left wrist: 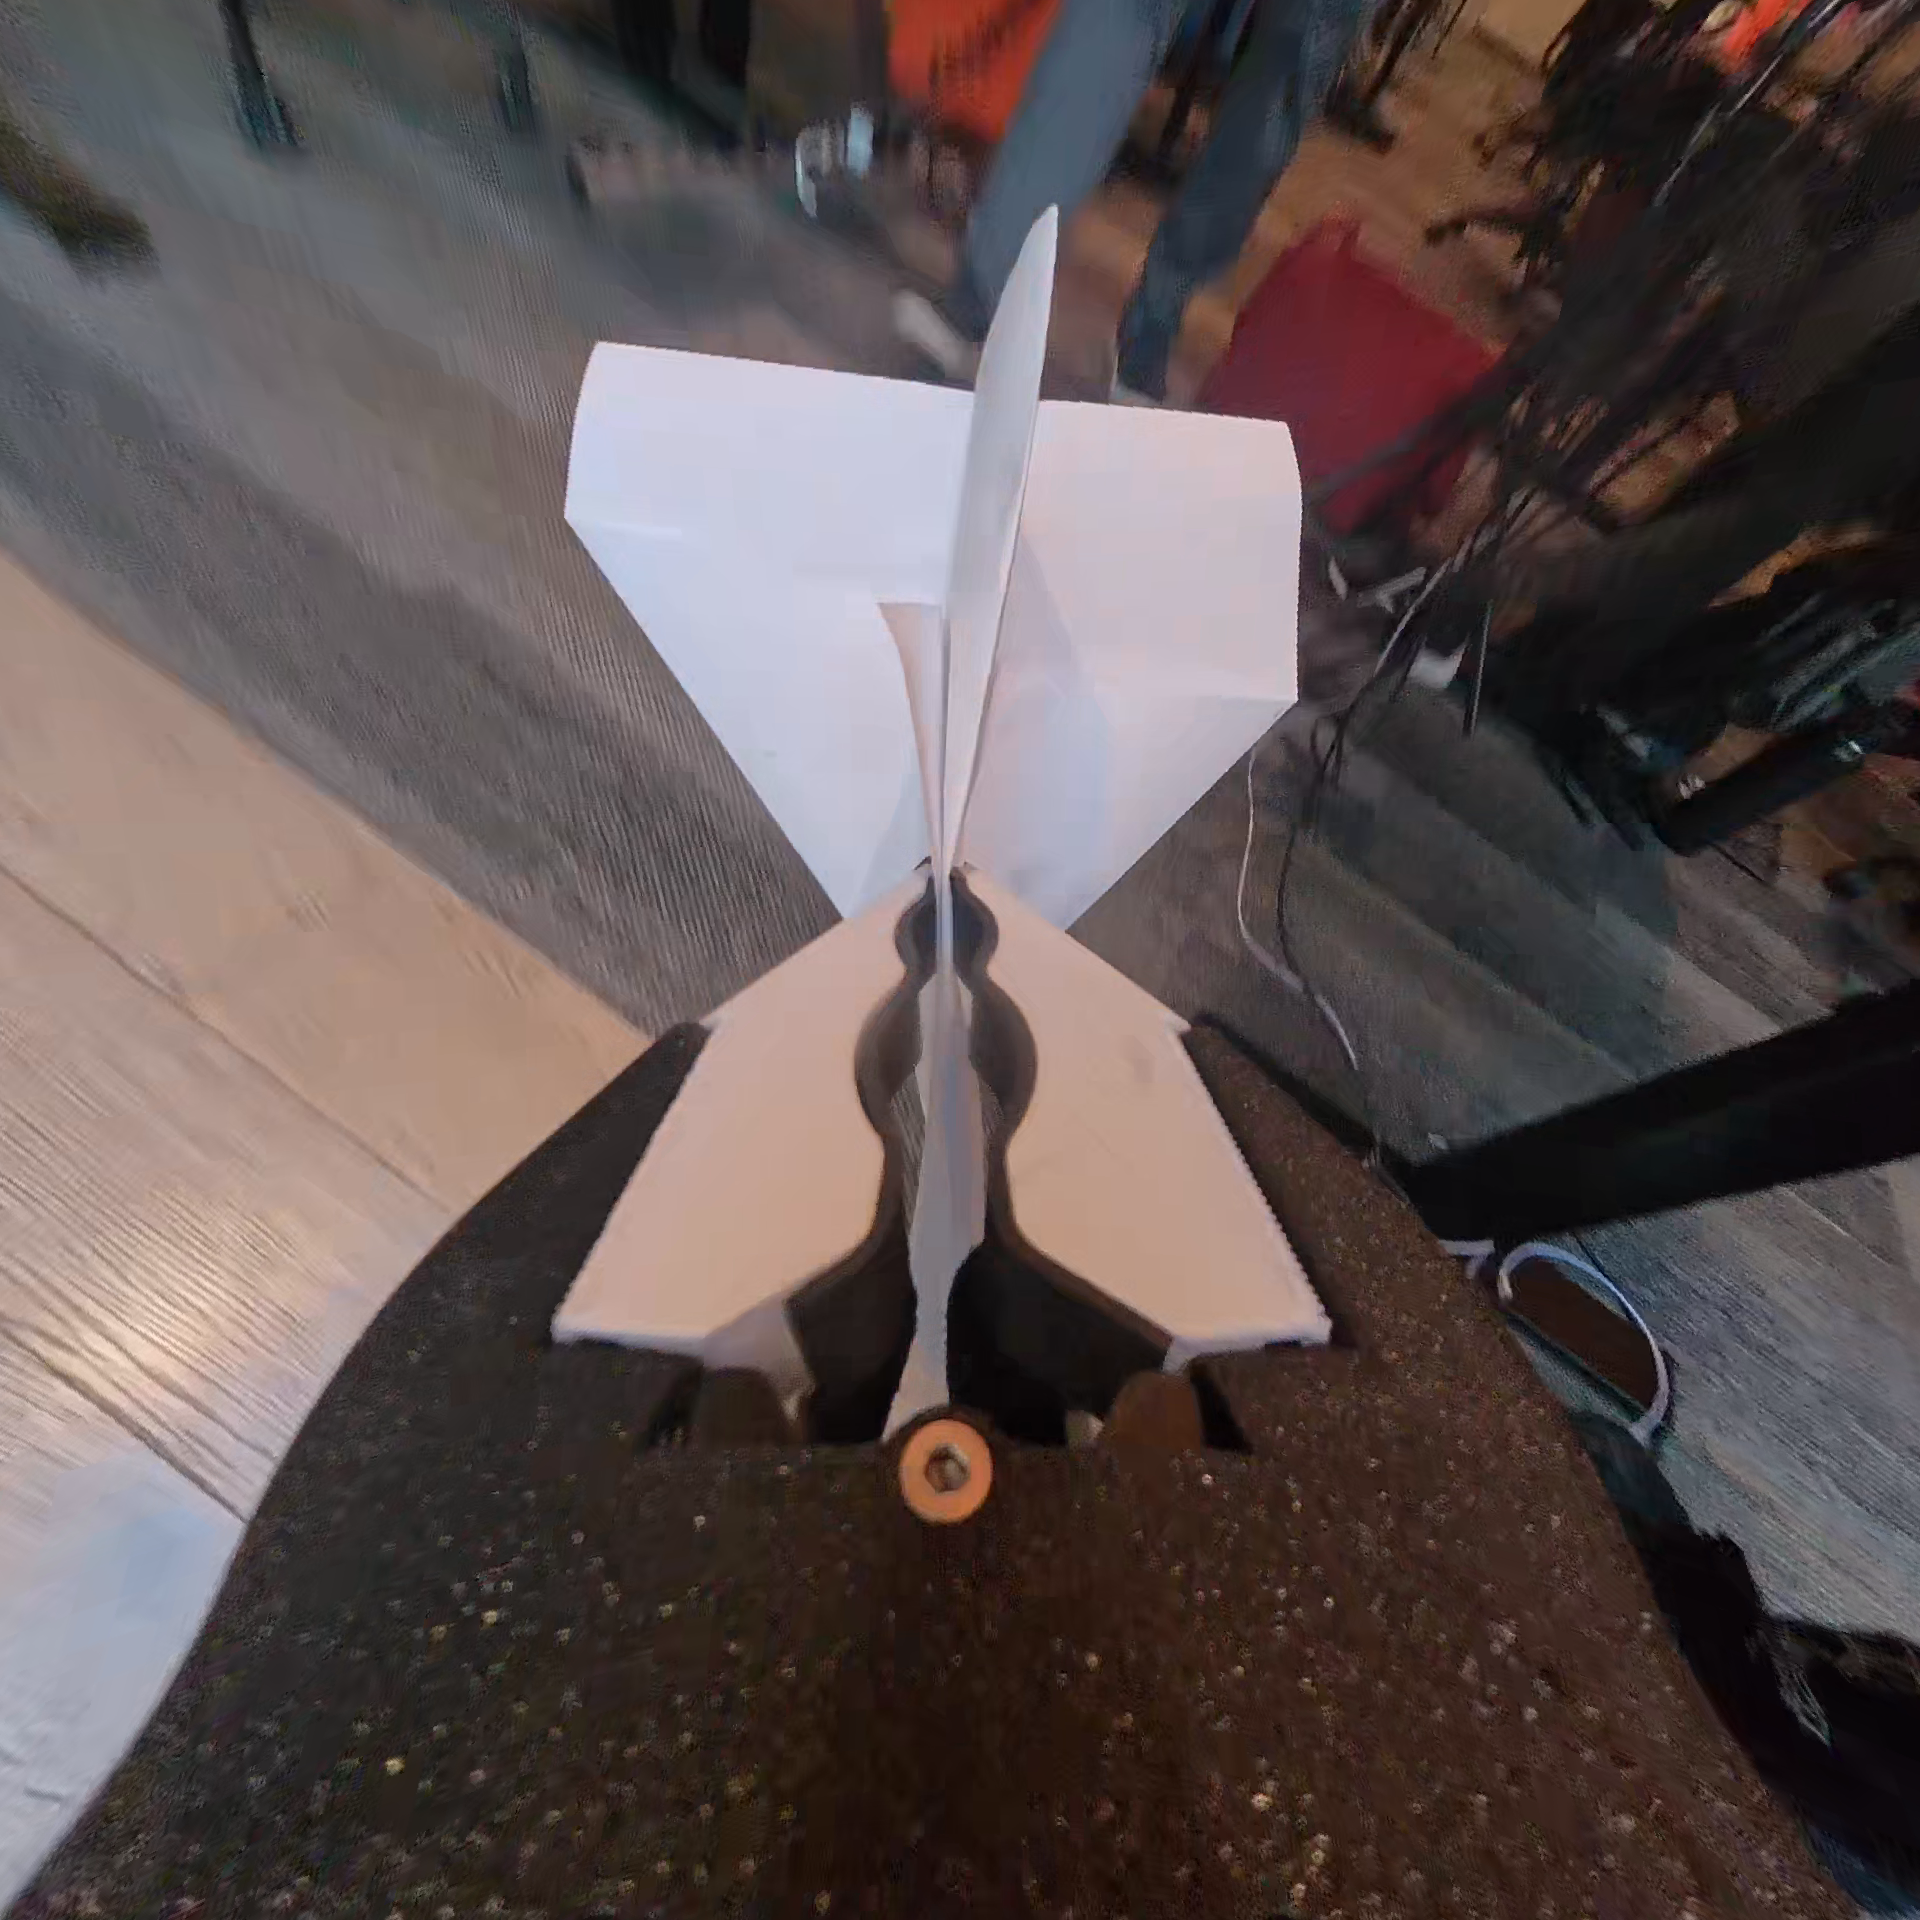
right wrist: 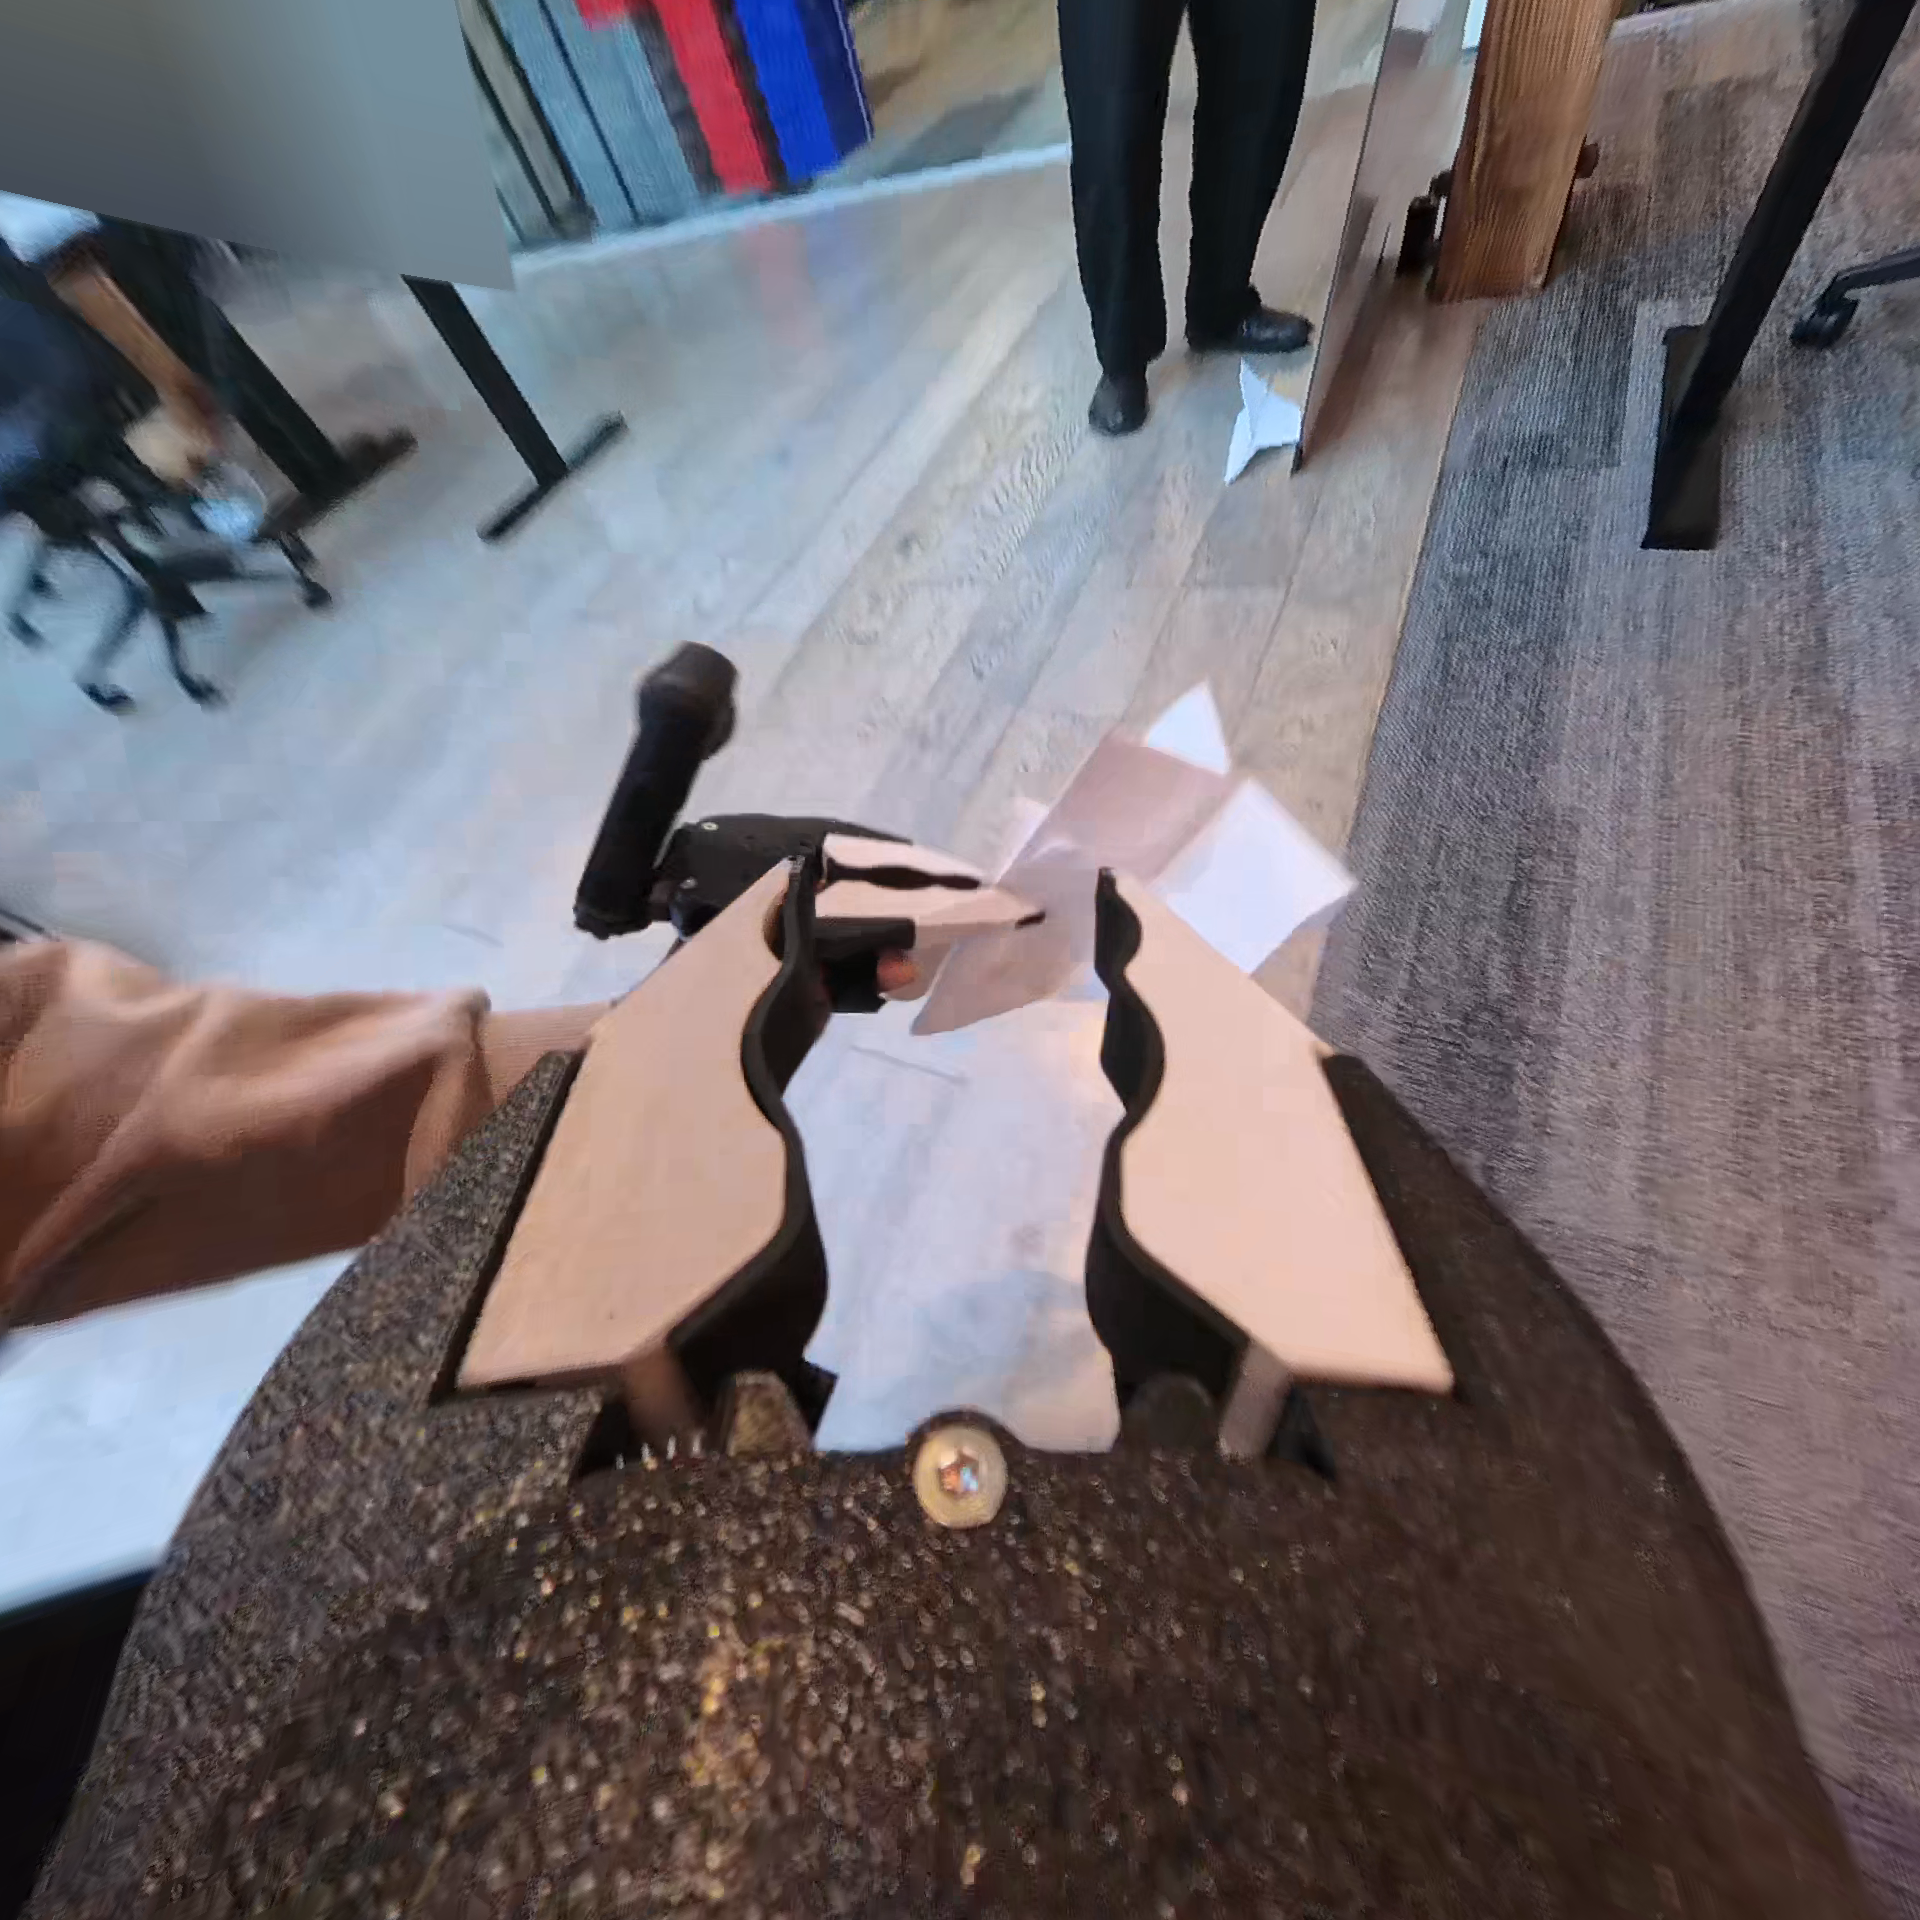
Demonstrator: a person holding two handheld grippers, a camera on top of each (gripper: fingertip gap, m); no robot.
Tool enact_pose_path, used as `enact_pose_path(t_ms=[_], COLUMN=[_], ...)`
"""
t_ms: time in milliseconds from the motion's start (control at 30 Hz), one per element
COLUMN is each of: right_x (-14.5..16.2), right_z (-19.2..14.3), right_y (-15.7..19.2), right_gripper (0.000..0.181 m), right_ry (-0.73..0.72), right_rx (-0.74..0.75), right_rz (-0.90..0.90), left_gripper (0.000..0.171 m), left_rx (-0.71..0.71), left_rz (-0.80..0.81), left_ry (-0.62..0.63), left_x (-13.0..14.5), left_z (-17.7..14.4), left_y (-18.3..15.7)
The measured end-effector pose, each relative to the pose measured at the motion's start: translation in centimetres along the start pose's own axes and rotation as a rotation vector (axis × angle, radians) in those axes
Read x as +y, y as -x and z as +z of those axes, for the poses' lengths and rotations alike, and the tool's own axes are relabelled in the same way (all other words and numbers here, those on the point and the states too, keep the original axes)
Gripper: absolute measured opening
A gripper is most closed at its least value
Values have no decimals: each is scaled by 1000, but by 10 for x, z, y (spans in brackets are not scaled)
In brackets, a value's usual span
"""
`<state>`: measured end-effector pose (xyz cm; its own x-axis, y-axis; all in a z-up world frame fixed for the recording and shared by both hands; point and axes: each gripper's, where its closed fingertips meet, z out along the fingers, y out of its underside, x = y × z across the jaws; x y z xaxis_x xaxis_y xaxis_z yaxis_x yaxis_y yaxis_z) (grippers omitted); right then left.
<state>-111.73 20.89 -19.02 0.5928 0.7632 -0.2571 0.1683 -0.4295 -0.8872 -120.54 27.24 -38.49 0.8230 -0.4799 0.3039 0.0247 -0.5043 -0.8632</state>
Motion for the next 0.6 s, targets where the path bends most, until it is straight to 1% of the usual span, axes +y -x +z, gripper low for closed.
enact_pose_path(t_ms=[100, 167, 233, 300, 333, 367, 400, 433, 467, 500, 533, 600], right_x=[-104, -181, -252, -304, -323, -338, -349, -354, -352, -347, -339, -310], right_z=[-31, -65, -110, -159, -186, -216, -248, -281, -313, -346, -381, -451], right_y=[22, 28, 30, 27, 24, 18, 11, 2, -8, -18, -28, -56], right_gripper=[57, 60, 65, 68, 66, 59, 50, 36, 23, 9, 1, 0], right_ry=[-90, -172, -248, -300, -332, -365, -409, -445, -464, -489, -517, -540], right_rx=[-4, 15, 41, 62, 73, 96, 111, 118, 113, 104, 92, 79], right_rz=[125, 179, 187, 205, 221, 232, 245, 264, 291, 319, 343, 369], left_gripper=[0, 0, 0, 0, 0, 0, 0, 0, 1, 8, 16, 30], left_rx=[-57, -90, -95, -110, -110, -105, -96, -88, -76, -42, 15, 140], left_rz=[194, 357, 532, 721, 811, 891, 962, 1025, 1069, 1078, 1049, 919], left_ry=[-161, -236, -297, -350, -378, -404, -423, -436, -447, -452, -446, -417], left_x=[-170, -271, -354, -417, -441, -458, -470, -476, -479, -477, -472, -456], left_z=[-57, -88, -111, -127, -132, -135, -135, -133, -130, -127, -124, -122], left_y=[-69, -125, -190, -258, -293, -330, -366, -400, -434, -466, -498, -558])
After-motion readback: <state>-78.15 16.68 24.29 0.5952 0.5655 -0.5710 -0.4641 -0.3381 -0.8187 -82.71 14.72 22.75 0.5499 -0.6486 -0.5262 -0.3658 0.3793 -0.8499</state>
